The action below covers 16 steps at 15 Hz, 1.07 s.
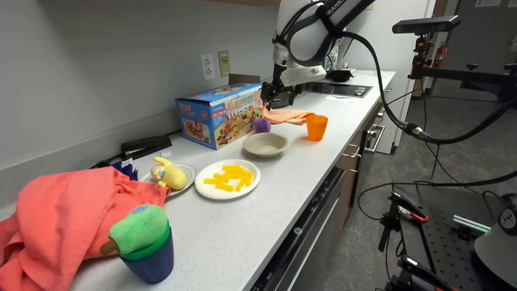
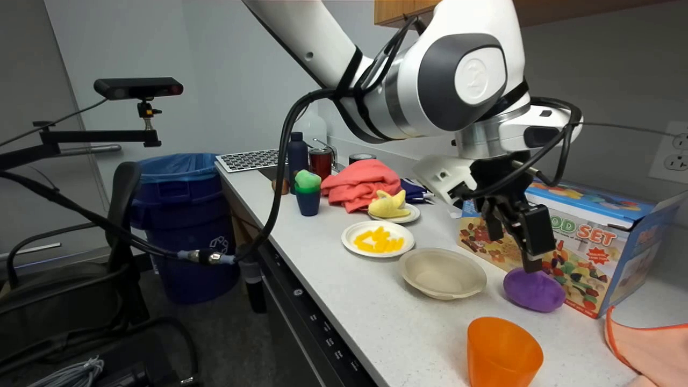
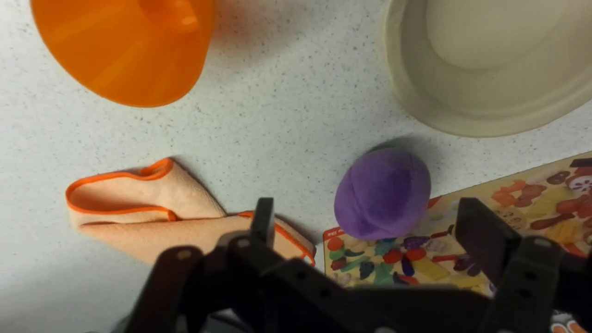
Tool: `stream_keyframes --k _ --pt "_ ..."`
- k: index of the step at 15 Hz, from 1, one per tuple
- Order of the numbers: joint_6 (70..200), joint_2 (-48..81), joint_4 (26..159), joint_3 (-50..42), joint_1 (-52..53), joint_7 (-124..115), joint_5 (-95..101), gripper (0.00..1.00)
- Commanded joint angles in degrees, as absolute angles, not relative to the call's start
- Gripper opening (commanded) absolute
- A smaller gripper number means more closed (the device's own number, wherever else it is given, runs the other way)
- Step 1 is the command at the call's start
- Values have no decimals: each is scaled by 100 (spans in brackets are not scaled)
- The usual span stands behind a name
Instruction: Put the purple plush toy on the plate to the left
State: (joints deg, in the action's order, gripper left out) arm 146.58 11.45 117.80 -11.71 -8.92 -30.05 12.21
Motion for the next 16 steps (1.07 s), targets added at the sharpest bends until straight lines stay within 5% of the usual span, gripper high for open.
stream_keyframes --k 1,16 --pt "14788 1755 11165 -1279 -885 -3091 711 100" --pt "14314 3569 9224 -1206 -953 -2744 -370 100"
